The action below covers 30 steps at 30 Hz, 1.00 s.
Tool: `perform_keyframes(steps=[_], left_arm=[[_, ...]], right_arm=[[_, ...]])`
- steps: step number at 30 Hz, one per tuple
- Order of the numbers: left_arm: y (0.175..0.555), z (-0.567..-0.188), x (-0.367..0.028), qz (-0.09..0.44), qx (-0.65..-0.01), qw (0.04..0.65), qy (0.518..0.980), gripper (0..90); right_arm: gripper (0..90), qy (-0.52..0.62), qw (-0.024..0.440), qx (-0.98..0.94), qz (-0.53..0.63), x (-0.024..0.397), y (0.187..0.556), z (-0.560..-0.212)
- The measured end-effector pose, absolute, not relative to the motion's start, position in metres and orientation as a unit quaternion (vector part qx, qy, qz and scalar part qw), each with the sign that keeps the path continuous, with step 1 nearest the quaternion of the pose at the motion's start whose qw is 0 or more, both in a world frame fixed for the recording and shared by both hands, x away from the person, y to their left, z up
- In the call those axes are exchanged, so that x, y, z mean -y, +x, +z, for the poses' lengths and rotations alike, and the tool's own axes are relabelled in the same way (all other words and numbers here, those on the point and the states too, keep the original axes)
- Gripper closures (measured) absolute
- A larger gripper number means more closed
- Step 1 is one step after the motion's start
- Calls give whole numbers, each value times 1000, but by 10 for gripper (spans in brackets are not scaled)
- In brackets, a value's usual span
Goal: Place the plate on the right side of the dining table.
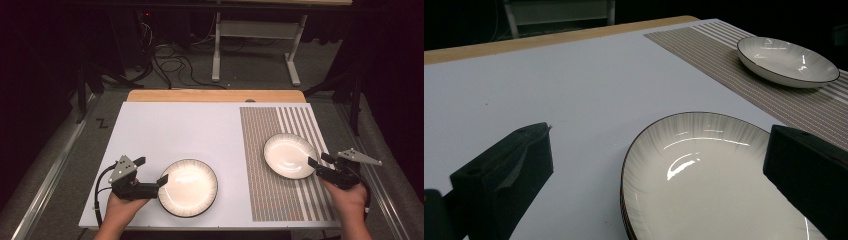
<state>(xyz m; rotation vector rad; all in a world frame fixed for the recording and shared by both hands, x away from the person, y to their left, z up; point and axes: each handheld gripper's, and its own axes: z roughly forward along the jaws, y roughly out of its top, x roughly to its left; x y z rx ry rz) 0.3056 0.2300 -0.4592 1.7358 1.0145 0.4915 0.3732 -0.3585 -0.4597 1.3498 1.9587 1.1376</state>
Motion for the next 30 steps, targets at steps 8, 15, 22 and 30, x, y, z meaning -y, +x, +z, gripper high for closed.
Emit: perform_keyframes(steps=[8, 15, 22, 30], left_arm=[[304, -459, -224, 203, -411, 512, 727, 3], [300, -461, -213, 199, -392, 513, 737, 3], [290, -455, -206, 203, -372, 525, 738, 3], [293, -457, -206, 204, -380, 525, 734, 3]], right_arm=[[180, 421, 233, -749, 456, 310, 358, -445], [6, 369, 202, -761, 494, 256, 340, -437], [5, 331, 208, -766, 510, 224, 322, -434], [5, 331, 214, -765, 510, 232, 324, -436]])
